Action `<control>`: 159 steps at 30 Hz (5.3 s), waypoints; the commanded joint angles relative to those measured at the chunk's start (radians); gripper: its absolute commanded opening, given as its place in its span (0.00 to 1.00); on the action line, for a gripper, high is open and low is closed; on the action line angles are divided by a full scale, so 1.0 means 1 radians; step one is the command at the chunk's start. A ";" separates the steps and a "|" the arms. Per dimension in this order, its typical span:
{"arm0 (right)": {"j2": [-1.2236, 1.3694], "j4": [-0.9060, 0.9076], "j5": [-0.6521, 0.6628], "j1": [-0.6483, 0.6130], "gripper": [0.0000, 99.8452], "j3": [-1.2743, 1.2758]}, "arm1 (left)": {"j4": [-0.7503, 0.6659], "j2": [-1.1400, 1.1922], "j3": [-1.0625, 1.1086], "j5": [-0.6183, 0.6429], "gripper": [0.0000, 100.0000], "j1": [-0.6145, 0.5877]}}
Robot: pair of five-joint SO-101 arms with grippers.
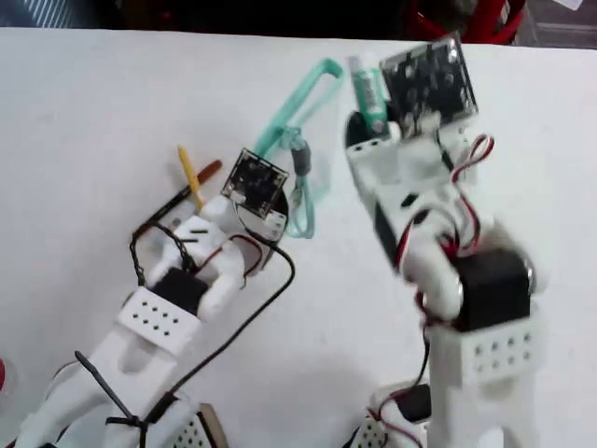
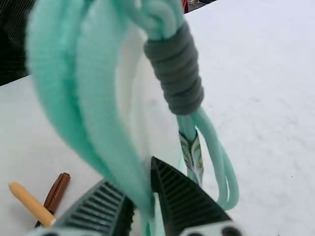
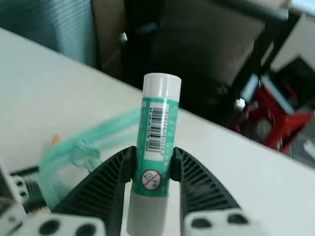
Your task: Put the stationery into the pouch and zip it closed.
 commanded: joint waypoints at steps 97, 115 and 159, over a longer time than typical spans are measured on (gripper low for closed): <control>0.318 -0.423 -0.003 0.005 0.02 0.080 | -0.025 0.007 0.006 0.005 0.03 -0.018; 0.624 -0.140 -0.006 0.005 0.12 -0.338 | -0.025 0.007 0.006 0.005 0.03 -0.016; 0.719 -0.122 -0.115 0.062 0.08 -0.373 | -0.025 0.005 0.005 0.005 0.03 -0.016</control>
